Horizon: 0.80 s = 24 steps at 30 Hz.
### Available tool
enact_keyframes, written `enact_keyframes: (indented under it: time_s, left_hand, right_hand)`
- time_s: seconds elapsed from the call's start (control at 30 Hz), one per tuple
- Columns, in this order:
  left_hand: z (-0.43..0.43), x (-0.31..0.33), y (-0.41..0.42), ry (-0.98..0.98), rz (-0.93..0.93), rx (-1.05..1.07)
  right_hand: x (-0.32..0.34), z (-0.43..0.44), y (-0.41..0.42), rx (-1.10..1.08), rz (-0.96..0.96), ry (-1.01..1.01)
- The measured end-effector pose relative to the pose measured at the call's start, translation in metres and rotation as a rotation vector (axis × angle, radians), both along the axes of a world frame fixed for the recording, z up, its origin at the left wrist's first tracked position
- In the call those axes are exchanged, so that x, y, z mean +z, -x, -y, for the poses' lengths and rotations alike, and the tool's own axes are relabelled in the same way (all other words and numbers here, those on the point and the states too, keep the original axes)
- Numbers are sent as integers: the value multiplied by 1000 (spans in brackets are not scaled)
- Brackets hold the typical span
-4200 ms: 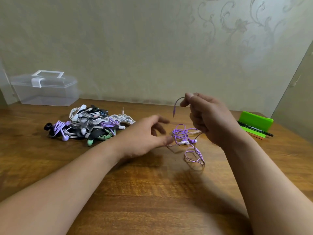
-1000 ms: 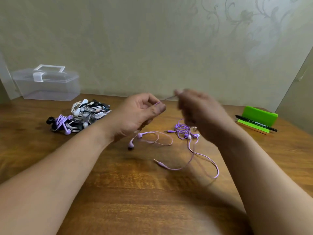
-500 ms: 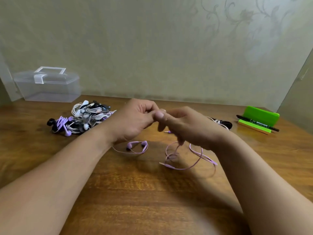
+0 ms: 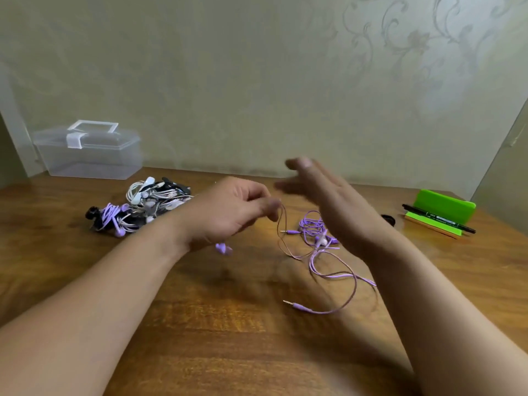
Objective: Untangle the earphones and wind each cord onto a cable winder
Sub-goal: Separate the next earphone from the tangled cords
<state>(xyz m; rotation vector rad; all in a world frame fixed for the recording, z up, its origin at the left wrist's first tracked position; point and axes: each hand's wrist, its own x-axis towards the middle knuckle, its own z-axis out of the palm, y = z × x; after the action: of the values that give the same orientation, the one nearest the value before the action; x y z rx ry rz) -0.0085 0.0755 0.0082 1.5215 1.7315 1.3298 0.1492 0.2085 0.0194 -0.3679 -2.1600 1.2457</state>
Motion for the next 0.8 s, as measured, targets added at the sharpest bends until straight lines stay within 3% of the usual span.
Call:
enact_keyframes:
  time_s: [0.1, 0.2, 0.43, 0.57, 0.67, 0.8]
  left_hand:
    - [-3, -7, -2, 3, -32, -7]
    - [0, -7, 2, 64, -36, -23]
    - [4, -7, 12, 117, 209, -112]
    - [2, -14, 4, 169, 325, -269]
    - [-2, -16, -7, 81, 471, -378]
    - [-5, -12, -5, -61, 574, -339]
  right_hand:
    - [-13, 11, 9, 226, 191, 100]
    - [-14, -6, 8, 236, 283, 4]
    - [-12, -35, -4, 3, 120, -9]
    - [-18, -38, 2, -112, 5, -22]
    - [-31, -38, 11, -134, 3, -24]
    - [-38, -29, 17, -69, 51, -16]
